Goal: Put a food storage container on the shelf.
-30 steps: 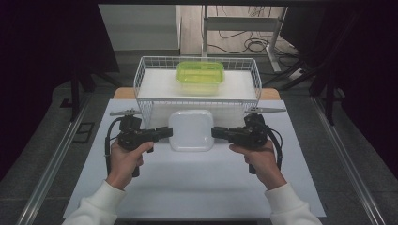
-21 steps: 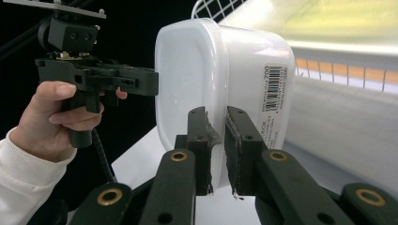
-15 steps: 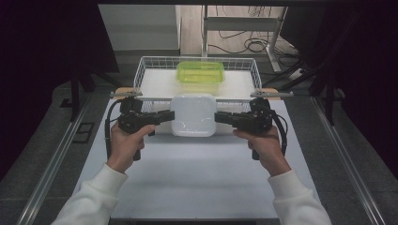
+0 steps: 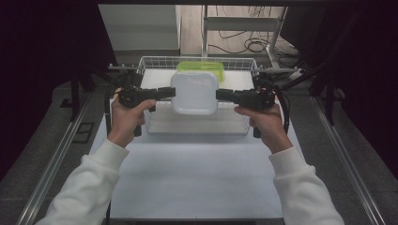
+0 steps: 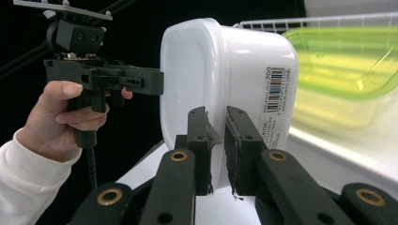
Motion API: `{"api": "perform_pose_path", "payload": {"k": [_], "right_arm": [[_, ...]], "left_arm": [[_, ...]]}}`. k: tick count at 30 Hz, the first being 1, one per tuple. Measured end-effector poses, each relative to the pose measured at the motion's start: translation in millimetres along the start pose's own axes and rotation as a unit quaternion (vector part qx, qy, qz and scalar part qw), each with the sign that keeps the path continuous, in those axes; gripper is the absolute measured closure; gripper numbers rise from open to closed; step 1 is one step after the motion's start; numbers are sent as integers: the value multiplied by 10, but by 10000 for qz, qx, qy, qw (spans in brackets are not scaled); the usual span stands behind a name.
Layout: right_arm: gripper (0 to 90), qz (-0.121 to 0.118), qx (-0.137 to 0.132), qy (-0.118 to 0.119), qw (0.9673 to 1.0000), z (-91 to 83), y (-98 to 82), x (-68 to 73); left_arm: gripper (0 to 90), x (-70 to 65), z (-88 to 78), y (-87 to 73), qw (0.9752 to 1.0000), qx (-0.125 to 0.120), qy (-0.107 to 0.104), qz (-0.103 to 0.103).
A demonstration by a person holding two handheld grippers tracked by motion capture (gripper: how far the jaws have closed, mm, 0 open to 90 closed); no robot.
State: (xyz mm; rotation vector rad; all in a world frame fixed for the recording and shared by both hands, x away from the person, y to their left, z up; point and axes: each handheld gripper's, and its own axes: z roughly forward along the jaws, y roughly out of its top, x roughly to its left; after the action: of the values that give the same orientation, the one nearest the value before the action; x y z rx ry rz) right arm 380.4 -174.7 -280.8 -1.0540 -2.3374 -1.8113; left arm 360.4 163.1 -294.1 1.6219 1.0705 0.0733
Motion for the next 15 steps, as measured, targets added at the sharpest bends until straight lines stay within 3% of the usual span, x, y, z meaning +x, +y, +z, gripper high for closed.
{"api": "perform_pose_path", "payload": {"k": [9, 15], "right_arm": [[801, 122, -100, -28, 9999, 11, 173, -206], [801, 93, -113, -24, 9999, 19, 328, -267]], "left_arm": [[762, 23, 152, 274, 9998, 93, 106, 112], [763, 61, 190, 423, 9999, 31, 56, 92]]}}
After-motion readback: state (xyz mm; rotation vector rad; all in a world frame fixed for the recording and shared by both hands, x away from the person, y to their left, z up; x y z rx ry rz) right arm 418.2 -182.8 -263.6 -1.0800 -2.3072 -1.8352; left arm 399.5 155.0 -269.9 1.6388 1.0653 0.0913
